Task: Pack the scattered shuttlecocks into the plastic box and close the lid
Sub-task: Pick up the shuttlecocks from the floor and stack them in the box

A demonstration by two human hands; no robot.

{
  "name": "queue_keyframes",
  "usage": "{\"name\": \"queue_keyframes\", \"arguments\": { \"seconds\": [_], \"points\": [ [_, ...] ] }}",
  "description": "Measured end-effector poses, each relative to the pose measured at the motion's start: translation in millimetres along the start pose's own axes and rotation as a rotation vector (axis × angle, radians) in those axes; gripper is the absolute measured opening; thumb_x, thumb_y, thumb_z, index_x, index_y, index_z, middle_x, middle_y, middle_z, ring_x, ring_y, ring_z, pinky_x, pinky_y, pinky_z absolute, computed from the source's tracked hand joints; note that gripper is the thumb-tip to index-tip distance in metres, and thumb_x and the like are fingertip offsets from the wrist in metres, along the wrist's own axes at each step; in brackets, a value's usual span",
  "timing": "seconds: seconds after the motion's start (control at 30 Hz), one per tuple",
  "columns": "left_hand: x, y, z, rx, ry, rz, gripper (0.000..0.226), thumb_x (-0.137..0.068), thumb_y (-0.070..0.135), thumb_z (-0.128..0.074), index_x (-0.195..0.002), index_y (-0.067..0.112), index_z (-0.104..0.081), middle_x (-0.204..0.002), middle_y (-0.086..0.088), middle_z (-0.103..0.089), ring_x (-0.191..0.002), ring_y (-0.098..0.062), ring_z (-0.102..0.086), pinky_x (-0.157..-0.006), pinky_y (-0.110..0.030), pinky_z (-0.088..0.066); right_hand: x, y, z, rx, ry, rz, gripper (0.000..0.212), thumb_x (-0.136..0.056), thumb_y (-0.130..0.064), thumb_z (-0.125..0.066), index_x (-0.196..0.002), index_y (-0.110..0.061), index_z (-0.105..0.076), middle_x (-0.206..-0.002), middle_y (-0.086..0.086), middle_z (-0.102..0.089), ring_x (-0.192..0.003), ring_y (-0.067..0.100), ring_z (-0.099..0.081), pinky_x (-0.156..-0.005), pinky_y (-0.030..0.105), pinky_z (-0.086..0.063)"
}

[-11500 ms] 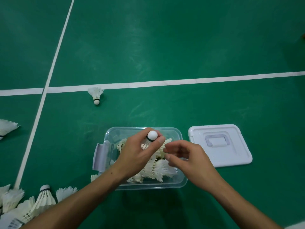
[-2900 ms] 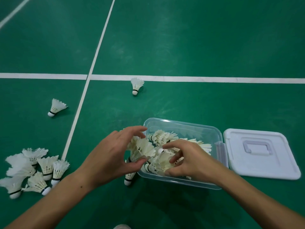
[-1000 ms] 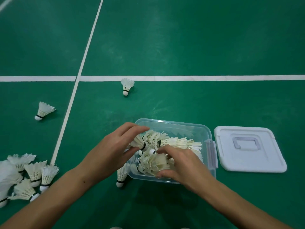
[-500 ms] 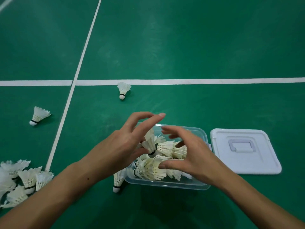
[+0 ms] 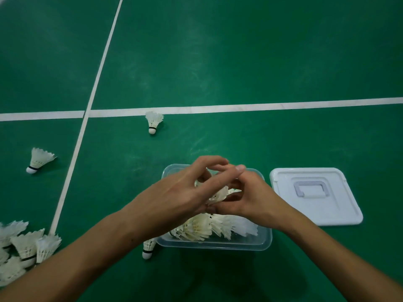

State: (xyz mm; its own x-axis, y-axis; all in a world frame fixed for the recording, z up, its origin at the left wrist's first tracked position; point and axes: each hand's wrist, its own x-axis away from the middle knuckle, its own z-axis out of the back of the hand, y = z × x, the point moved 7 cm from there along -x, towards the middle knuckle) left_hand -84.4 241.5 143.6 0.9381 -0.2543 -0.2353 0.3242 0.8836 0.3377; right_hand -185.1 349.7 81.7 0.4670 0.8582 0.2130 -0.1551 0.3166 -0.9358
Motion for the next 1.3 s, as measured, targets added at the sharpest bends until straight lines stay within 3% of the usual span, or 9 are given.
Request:
{"name": "queue_keyframes", "arguments": {
  "seconds": [0.17,0.37,0.47,0.6,0.7,0.77,1.0,1.17,1.3],
  "points": [
    [28,-25,3,0.144,0.060,0.179,0.098,-0.085,0.033,-0.085,-0.164,0.029,-0.027,-0.158,0.003,-0.035,-0.119,-0.009,-0.059,-0.091,-0.039,-0.061,21,19,9,-0.032,0.110,-0.015,0.072,-0.077,-0.015,-0.093,-0.138,-0.040,-0.065,-0.122,-0.002,-0.063,-0.106,0.023,-0.072,-0.088,0.035,-0.064],
    [68,-37,-40,0.103,-0.170,0.252,0.077,-0.089,0.074,-0.059,-0.152,0.035,-0.041,-0.147,0.015,-0.052,-0.119,0.004,-0.052,-0.100,-0.021,-0.049,43,46,-2,-0.080,0.139,-0.127,0.062,-0.072,-0.019,-0.095,-0.124,-0.039,-0.067,-0.117,-0.008,-0.069,-0.100,0.020,-0.076,-0.089,0.041,-0.064],
    [70,-35,-56,0.077,-0.164,0.275,0.068,-0.087,0.068,-0.061,-0.145,0.036,-0.047,-0.130,0.015,-0.067,-0.104,-0.001,-0.062,-0.087,-0.021,-0.052,48,54,-8,0.063,0.149,-0.162,0.062,-0.069,-0.038,-0.097,-0.124,-0.044,-0.066,-0.114,-0.004,-0.069,-0.098,0.011,-0.072,-0.087,0.031,-0.062],
    [60,-37,-70,0.096,-0.153,0.288,0.059,-0.085,0.060,-0.070,-0.136,0.033,-0.056,-0.114,0.016,-0.074,-0.089,-0.007,-0.068,-0.073,-0.022,-0.052,44,53,-21,0.448,0.041,-0.146,0.074,-0.074,-0.057,-0.089,-0.140,-0.041,-0.058,-0.124,-0.020,-0.061,-0.097,-0.006,-0.059,-0.089,0.014,-0.049],
    [56,-38,-82,0.106,-0.165,0.302,0.056,-0.083,0.057,-0.080,-0.128,0.029,-0.062,-0.113,0.015,-0.074,-0.089,-0.008,-0.069,-0.071,-0.023,-0.053,38,61,-24,0.607,-0.005,-0.199,0.085,-0.075,-0.063,-0.084,-0.149,-0.036,-0.051,-0.130,-0.018,-0.049,-0.117,0.002,-0.051,-0.107,0.028,-0.046],
    [53,-39,-88,0.110,-0.192,0.337,0.053,-0.083,0.059,-0.079,-0.124,0.031,-0.062,-0.115,0.015,-0.072,-0.095,-0.010,-0.069,-0.075,-0.031,-0.058,33,66,-25,0.703,-0.038,-0.247,0.085,-0.075,-0.061,-0.085,-0.149,-0.034,-0.052,-0.125,-0.013,-0.048,-0.116,0.009,-0.049,-0.103,0.031,-0.047],
    [34,-27,-109,-0.030,-0.284,0.393,0.050,-0.084,0.062,-0.074,-0.123,0.032,-0.066,-0.119,0.012,-0.064,-0.102,-0.016,-0.066,-0.073,-0.031,-0.053,31,57,-18,0.796,-0.368,-0.343,0.028,-0.089,-0.055,-0.072,-0.103,-0.032,-0.064,-0.104,-0.009,-0.050,-0.098,0.012,-0.050,-0.087,0.035,-0.049],
    [33,-32,-114,0.074,-0.326,0.489,0.055,-0.078,0.062,-0.080,-0.125,0.036,-0.067,-0.120,0.016,-0.061,-0.104,-0.012,-0.062,-0.082,-0.035,-0.056,35,52,-12,0.888,-0.521,-0.367,0.033,-0.092,-0.060,-0.061,-0.112,-0.034,-0.064,-0.113,-0.004,-0.046,-0.113,0.019,-0.041,-0.101,0.047,-0.046],
    [38,-41,-106,0.153,-0.340,0.488,0.069,-0.076,0.065,-0.080,-0.137,0.041,-0.058,-0.133,0.019,-0.056,-0.101,-0.008,-0.064,-0.086,-0.034,-0.055,31,34,-8,0.886,-0.492,-0.316,0.044,-0.090,-0.064,-0.062,-0.124,-0.037,-0.060,-0.116,-0.008,-0.045,-0.112,0.014,-0.040,-0.100,0.043,-0.046]
  ]
}}
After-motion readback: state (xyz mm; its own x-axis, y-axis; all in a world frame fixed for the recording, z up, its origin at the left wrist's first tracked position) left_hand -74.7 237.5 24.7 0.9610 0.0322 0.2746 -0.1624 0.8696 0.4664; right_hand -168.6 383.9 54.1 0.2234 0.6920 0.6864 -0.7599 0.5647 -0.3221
